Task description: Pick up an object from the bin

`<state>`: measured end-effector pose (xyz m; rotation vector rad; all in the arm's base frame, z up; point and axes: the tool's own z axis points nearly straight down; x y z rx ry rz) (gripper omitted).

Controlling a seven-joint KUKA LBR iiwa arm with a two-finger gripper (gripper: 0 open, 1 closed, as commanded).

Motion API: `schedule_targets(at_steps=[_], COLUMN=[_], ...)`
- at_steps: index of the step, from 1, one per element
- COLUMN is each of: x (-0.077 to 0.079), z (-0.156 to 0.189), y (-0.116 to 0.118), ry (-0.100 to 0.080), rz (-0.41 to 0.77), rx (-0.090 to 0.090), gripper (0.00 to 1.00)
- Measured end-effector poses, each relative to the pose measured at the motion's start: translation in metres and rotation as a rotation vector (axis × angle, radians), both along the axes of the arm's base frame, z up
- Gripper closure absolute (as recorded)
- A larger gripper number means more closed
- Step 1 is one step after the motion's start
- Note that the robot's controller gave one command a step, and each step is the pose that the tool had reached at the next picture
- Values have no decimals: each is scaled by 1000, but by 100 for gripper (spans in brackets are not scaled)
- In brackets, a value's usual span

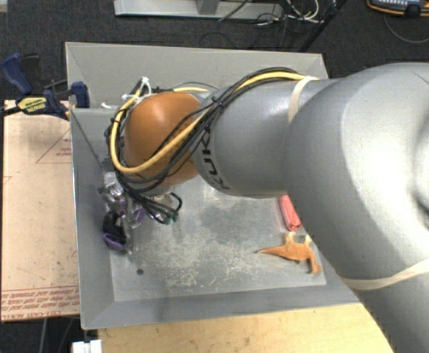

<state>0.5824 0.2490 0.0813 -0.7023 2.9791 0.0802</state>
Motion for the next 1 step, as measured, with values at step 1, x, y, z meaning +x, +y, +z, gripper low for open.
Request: schedule_targets(at_steps=[1], x=[14], z=[30], y=[-19], ry=[13], rz=[35], rx=[-6], gripper=[100])
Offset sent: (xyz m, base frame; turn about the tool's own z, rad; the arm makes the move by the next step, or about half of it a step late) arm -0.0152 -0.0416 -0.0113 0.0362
